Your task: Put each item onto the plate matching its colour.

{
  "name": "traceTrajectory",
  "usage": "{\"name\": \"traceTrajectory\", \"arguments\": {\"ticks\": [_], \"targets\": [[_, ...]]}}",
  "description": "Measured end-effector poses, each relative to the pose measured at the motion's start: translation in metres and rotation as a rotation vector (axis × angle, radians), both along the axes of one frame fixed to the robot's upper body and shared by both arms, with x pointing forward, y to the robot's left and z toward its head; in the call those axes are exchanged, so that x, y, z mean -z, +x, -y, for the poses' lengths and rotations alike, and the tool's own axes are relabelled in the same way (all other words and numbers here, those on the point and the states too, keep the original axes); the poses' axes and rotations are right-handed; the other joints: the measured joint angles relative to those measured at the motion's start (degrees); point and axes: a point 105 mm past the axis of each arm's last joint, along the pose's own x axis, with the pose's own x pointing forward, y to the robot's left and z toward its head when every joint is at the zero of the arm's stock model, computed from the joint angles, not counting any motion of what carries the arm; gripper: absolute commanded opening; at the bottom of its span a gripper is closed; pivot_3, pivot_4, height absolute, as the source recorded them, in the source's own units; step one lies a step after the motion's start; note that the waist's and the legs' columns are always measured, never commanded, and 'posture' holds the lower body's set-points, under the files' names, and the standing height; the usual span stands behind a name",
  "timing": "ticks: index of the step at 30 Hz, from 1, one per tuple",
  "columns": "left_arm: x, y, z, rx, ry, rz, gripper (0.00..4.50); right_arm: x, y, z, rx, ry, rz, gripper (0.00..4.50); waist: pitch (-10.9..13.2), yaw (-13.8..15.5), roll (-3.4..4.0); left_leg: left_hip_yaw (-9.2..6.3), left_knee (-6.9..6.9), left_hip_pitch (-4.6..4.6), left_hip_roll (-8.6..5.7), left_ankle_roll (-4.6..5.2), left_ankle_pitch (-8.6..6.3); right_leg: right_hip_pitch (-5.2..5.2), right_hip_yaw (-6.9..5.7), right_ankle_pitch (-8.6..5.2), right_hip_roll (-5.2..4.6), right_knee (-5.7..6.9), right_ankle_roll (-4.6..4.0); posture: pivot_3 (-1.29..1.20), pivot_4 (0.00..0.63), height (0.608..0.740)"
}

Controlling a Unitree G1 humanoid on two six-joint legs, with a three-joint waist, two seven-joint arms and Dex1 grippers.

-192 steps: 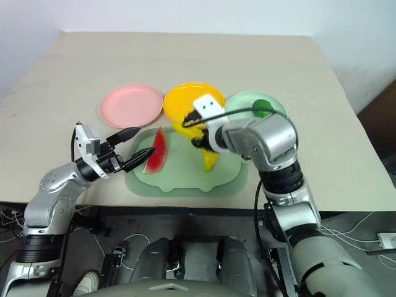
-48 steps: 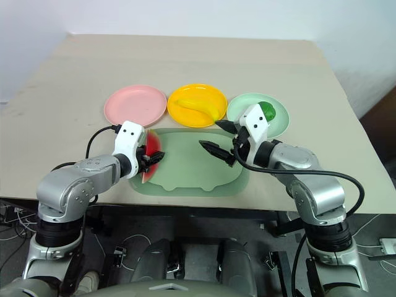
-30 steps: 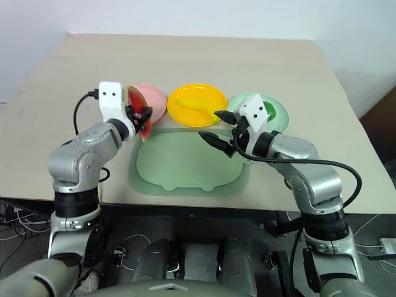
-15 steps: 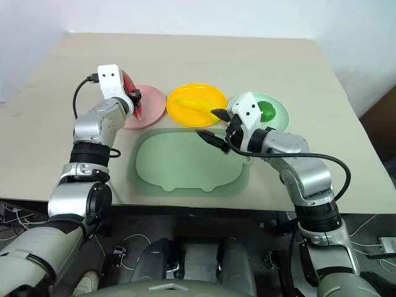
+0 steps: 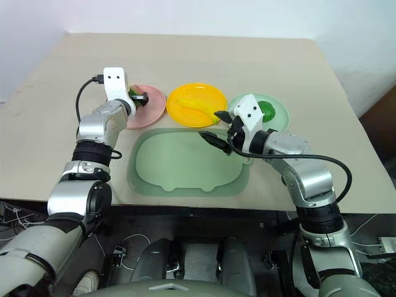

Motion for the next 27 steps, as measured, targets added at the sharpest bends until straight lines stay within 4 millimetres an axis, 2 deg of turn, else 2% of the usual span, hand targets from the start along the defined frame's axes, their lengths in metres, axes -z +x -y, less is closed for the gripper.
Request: {"name": "traceTrajectory", "arguments": {"ticks": [5,12,16,18,20,23,27], "targets": [[0.004,-0.02,0.008,0.097,0.034,0.077,4.48,-0.001,-0.001,0.002,0.008,0.012,0.005,3.72,0.0,0.0,0.0,0.0,0.01,0.01,0.01,0.0,0.0,0.0,0.01,0.0,0.0,0.02,0.0,0.0,0.15,0.695],[0.002,-0.064,0.013,0.293,-0.011,0.223,4.48,-0.006,-0.005,-0.001,-0.004,0.09,0.004,3.72,0.0,0.12,0.01,-0.01,0.04,0.01,0.03,0.0,0.0,0.01,0.02,0.01,-0.01,0.03,-0.01,0.0,0.15,0.695],[0.007,-0.11,0.007,0.465,0.026,0.268,4.48,-0.014,-0.016,-0.002,-0.069,0.216,-0.021,3.72,-0.01,-0.03,0.02,-0.01,0.0,0.02,0.04,0.0,0.0,0.01,0.02,0.0,0.0,-0.01,-0.02,0.0,0.15,0.695],[0.013,-0.133,0.013,0.566,0.026,0.267,4.48,-0.018,-0.018,0.002,-0.078,0.255,-0.031,3.72,-0.01,0.1,0.02,-0.04,0.02,0.04,0.05,0.0,-0.01,0.04,0.01,0.01,-0.01,0.0,-0.03,0.0,0.15,0.695],[0.017,-0.147,0.015,0.636,0.036,0.263,4.48,-0.018,-0.019,0.002,-0.092,0.263,-0.035,3.72,-0.01,0.29,0.02,-0.07,0.02,0.06,0.05,0.02,-0.03,0.06,-0.02,0.02,-0.03,0.0,-0.04,0.0,0.15,0.695],[0.021,-0.163,0.011,0.708,0.069,0.255,4.48,-0.011,-0.021,0.005,-0.097,0.255,-0.056,3.72,-0.01,0.29,0.02,-0.07,0.02,0.06,0.05,0.06,-0.06,0.06,-0.01,0.02,-0.06,0.0,-0.05,0.0,0.15,0.695],[0.023,-0.172,-0.003,0.695,0.065,0.265,4.48,-0.001,-0.026,0.01,-0.117,0.256,-0.095,3.72,-0.02,0.22,0.03,-0.07,-0.01,0.06,0.06,0.07,-0.07,0.05,-0.01,0.02,-0.05,-0.04,-0.05,0.0,0.15,0.695]]}}
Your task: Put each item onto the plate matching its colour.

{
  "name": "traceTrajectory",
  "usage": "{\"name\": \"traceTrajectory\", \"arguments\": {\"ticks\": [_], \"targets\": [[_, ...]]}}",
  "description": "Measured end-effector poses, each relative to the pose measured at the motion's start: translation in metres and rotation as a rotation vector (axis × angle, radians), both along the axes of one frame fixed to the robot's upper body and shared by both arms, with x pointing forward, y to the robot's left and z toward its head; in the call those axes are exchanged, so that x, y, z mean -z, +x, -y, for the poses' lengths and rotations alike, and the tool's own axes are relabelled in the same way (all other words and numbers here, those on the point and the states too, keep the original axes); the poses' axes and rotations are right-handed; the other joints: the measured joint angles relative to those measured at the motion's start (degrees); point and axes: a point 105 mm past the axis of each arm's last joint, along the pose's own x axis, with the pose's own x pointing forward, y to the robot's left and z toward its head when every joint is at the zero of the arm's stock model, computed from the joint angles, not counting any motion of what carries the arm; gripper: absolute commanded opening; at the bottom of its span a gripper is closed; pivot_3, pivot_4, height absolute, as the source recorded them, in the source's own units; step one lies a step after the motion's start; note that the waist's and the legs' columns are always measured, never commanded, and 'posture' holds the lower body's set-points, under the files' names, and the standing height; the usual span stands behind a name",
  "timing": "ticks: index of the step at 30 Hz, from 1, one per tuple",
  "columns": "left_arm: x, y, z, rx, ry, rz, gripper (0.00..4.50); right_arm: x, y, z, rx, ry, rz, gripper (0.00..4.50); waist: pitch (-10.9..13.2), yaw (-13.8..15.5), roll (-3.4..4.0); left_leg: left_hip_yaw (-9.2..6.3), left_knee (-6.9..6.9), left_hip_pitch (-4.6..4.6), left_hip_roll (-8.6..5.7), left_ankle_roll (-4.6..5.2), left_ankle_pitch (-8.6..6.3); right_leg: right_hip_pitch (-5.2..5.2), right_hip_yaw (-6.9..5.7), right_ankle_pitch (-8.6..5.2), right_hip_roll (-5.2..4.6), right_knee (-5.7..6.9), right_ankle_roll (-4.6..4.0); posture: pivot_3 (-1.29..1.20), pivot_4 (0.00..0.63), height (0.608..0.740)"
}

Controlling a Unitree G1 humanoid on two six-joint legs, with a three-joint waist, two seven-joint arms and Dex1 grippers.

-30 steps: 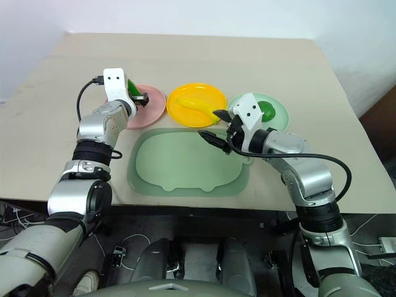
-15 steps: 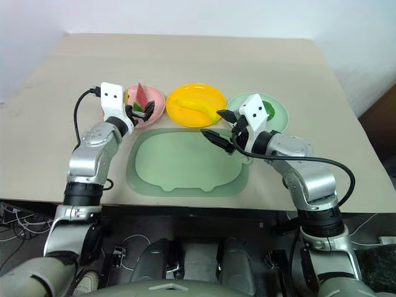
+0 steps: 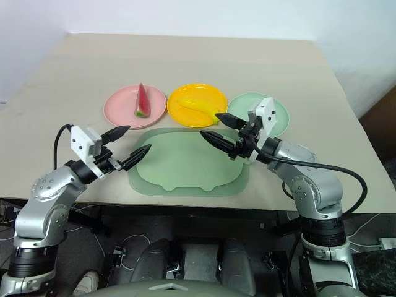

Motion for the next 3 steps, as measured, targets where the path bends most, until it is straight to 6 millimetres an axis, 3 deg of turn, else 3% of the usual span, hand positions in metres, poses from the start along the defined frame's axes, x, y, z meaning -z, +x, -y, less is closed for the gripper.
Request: {"name": "traceTrajectory", "arguments": {"ticks": [3], "targets": [[0.0013,-0.0055,-0.0103,-0.013,-0.009,-0.004,4.48,0.016,-0.0026,0.0055,-0.002,-0.014,-0.055,3.72,0.0,-0.03,0.0,0.01,0.0,0.0,0.0,0.01,-0.01,-0.01,0.0,0.0,0.0,-0.01,0.0,0.0,0.15,0.695]]}}
